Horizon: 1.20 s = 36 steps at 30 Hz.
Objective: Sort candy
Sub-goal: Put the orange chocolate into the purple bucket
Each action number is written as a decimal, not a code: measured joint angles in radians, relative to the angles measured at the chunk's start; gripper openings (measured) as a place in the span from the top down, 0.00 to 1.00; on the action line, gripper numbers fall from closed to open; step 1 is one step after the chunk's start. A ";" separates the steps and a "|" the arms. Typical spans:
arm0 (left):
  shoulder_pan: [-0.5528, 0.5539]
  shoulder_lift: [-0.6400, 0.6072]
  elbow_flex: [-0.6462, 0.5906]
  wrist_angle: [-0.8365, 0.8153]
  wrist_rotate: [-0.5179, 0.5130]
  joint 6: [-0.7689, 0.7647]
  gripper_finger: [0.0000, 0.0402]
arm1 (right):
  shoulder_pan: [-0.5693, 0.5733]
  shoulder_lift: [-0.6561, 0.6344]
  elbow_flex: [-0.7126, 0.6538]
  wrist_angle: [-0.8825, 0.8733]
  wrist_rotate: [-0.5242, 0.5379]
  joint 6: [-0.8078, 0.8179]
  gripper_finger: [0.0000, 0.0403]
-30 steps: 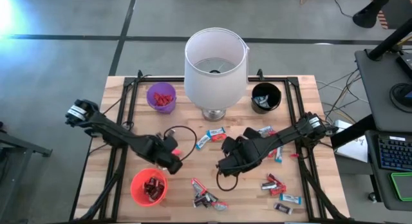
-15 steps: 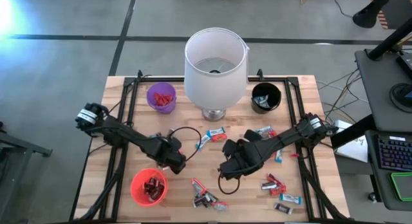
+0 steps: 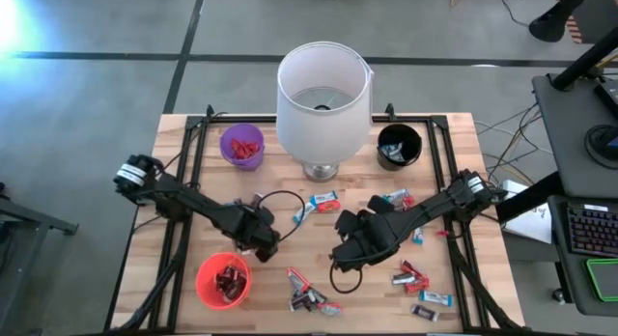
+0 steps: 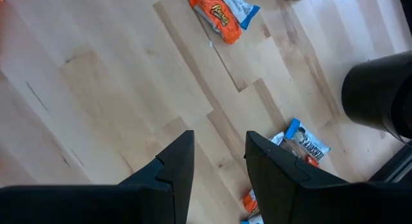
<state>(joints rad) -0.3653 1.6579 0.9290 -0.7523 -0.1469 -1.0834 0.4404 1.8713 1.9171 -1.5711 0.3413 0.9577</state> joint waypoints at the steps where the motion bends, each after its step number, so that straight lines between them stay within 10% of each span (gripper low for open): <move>1: 0.000 -0.003 0.005 0.001 0.000 0.011 0.94 | 0.000 0.000 0.000 0.000 0.000 0.000 0.68; 18: 0.107 -0.275 0.146 -0.437 -0.253 0.186 1.00 | 0.000 0.000 0.000 0.000 0.001 0.059 0.68; 36: 0.732 -0.614 0.143 -0.363 -0.213 0.746 1.00 | 0.000 0.000 -0.001 0.005 -0.009 0.263 0.68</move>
<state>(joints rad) 0.3666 1.0443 1.0718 -1.1156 -0.3594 -0.3370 0.4408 1.8711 1.9163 -1.5658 0.3326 1.2212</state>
